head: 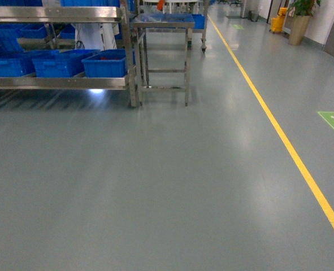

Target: Sort blue parts and orange caps into right shelf containers

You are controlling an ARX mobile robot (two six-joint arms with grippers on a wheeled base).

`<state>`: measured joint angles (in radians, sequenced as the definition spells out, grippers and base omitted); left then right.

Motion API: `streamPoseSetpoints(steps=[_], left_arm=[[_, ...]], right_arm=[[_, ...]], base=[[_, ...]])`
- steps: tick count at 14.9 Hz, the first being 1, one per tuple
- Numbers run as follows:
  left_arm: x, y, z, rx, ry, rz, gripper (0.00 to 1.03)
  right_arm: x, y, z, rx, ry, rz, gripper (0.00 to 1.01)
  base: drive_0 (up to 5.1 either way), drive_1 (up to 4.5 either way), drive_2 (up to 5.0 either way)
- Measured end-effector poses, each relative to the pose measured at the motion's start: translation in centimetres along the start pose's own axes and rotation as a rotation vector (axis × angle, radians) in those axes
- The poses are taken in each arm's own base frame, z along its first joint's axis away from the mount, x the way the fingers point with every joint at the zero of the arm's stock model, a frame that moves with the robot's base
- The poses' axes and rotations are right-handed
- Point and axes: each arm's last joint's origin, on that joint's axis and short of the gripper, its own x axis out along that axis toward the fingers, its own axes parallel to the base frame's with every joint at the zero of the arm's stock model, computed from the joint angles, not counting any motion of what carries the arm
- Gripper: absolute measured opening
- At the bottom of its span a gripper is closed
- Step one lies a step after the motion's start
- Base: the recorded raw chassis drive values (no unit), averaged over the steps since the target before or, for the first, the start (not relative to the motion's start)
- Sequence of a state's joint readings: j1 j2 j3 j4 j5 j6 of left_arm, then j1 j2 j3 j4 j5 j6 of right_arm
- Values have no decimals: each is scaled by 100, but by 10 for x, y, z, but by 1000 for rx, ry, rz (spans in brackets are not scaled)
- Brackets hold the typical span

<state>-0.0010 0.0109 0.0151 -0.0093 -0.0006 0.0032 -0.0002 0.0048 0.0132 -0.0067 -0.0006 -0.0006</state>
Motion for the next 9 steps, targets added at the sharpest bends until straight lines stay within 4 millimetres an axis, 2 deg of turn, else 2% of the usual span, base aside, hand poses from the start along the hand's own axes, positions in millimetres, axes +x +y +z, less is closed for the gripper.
streamPoseSetpoints(steps=[9], left_arm=[[0, 0, 0, 0, -2, 0, 43]], right_arm=[[0, 0, 0, 0, -2, 0, 45]], base=[[1, 412, -410]])
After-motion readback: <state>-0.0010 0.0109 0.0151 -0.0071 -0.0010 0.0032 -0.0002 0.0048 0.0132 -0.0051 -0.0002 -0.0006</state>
